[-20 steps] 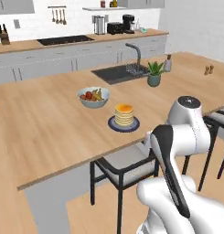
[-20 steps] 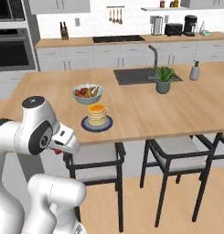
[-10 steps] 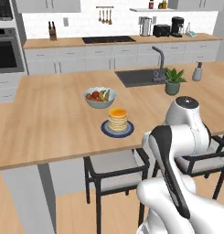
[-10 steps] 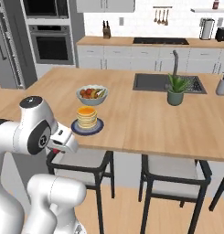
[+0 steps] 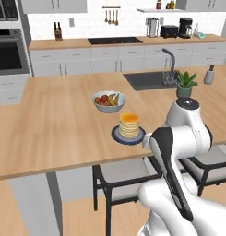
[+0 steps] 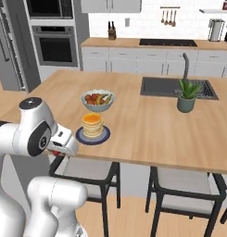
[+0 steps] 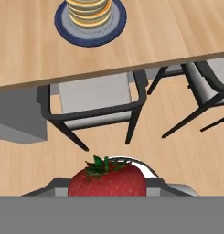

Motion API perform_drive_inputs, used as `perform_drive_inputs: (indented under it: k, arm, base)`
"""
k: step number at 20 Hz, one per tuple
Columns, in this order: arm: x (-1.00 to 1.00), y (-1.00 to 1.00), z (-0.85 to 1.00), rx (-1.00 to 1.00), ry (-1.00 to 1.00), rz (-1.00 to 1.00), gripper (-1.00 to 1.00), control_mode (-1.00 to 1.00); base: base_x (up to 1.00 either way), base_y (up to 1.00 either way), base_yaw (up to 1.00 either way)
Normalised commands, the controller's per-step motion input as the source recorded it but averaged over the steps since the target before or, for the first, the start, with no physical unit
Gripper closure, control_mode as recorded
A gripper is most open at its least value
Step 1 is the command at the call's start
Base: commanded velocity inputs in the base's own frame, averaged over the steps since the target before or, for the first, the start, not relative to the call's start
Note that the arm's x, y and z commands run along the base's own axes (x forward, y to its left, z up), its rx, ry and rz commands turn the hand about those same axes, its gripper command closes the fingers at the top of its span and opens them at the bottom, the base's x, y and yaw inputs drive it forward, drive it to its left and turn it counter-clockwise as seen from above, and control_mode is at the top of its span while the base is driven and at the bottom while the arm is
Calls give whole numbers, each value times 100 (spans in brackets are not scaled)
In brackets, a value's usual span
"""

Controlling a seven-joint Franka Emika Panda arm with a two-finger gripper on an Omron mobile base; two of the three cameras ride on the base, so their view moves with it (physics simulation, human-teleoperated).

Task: Take the strawberry from the fridge and place it on top of the pancake, located on the dining counter.

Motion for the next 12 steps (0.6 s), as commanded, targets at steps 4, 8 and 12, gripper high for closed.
perform_drive_inputs:
  k: [4, 8, 12]
  arm:
    - [0, 0, 0, 0, 0, 0, 100, 100]
    - [0, 0, 0, 0, 0, 0, 100, 100]
    - [0, 0, 0, 0, 0, 0, 100, 100]
  base:
    - [54, 0, 1]
    - [56, 0, 3]
    - [57, 0, 1]
